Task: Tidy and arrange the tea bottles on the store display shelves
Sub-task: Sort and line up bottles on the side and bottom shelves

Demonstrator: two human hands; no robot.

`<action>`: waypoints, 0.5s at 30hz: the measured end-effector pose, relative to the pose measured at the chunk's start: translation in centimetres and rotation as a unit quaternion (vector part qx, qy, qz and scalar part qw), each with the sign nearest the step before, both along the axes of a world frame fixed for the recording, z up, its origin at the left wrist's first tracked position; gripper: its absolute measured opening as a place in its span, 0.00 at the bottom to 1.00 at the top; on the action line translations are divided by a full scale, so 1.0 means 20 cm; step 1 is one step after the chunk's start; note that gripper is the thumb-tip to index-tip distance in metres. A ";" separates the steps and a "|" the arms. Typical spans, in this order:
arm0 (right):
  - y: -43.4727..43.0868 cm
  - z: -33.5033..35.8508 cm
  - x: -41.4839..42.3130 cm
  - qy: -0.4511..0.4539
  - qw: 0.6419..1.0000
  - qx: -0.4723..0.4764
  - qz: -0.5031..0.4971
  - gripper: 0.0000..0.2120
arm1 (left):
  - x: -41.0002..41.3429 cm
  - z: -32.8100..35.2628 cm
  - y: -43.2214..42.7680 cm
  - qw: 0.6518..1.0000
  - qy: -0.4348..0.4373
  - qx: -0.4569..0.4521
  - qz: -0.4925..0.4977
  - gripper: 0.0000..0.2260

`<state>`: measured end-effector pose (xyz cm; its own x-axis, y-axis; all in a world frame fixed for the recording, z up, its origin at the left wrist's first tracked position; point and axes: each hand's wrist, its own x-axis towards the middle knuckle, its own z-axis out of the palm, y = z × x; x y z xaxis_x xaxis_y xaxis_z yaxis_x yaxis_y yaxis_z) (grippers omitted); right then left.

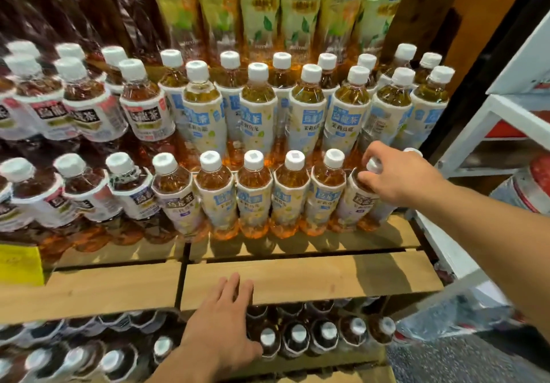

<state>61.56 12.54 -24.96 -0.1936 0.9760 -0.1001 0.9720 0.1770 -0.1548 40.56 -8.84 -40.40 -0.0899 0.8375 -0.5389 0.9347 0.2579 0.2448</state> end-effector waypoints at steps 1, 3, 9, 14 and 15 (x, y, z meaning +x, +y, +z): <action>-0.01 0.00 0.00 -0.002 1.000 0.002 0.002 0.11 | 0.00 0.01 0.00 1.000 0.000 0.000 -0.002 0.46; -0.05 0.00 0.00 0.006 1.000 0.017 0.003 0.11 | -0.01 0.02 -0.01 1.000 -0.001 -0.003 -0.004 0.45; -0.16 0.02 0.16 0.116 0.991 0.064 0.000 0.06 | -0.03 -0.01 -0.02 1.000 -0.009 -0.001 0.011 0.47; -0.14 0.11 0.37 0.105 0.993 0.036 -0.034 0.09 | 0.01 0.01 0.01 1.000 -0.004 -0.011 0.014 0.49; -0.14 0.12 0.41 0.100 0.994 0.030 -0.045 0.09 | 0.02 0.01 0.01 1.000 -0.002 -0.014 0.013 0.49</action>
<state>69.78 9.80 -22.57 -0.1158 0.9932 -0.0094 0.9352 0.1059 -0.3379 40.86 -8.58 -40.21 -0.1104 0.8194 -0.5625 0.9265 0.2897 0.2401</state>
